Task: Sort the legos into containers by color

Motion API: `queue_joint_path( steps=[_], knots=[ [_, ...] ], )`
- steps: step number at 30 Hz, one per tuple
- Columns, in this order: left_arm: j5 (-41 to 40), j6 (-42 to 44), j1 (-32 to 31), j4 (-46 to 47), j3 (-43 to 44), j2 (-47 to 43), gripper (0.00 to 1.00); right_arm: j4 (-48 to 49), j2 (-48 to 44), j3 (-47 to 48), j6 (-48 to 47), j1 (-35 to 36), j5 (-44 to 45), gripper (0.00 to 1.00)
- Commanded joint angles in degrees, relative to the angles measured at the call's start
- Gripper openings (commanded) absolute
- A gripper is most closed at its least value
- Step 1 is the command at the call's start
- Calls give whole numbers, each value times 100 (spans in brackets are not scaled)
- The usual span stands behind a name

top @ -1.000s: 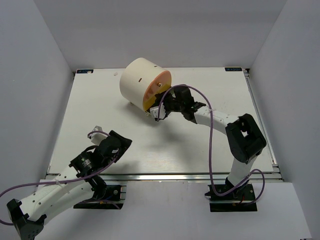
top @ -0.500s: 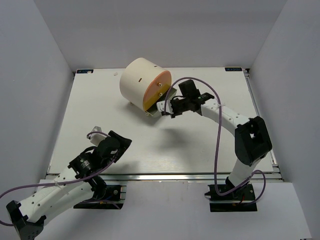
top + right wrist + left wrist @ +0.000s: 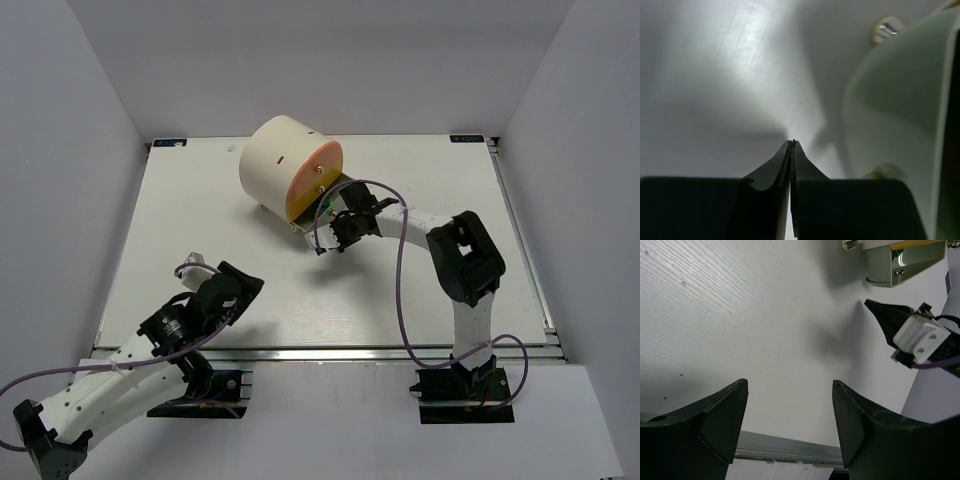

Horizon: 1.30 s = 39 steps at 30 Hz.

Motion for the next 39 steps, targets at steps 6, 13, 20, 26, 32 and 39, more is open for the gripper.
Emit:
queue_joint_path(
  steps=[6, 13, 20, 26, 32, 39],
  knots=[
    [-88, 19, -28, -49, 9, -34, 78, 1680, 423, 546, 60, 171, 719, 26],
    [-62, 28, -28, 39, -18, 27, 78, 1883, 494, 582, 78, 180, 772, 81],
    [-62, 28, -28, -5, 9, 36, 78, 1874, 512, 617, 148, 198, 789, 88],
    [-62, 2, -28, -75, 0, -69, 77, 1417, 3, 354, 341, 127, 341, 79],
    [-79, 11, -28, -58, -35, -148, 77, 1101, -981, -533, 1131, 66, -63, 41],
    [-36, 247, -28, 249, -88, -201, 54, 846, -1756, -212, 5310, -145, 259, 0]
  ],
)
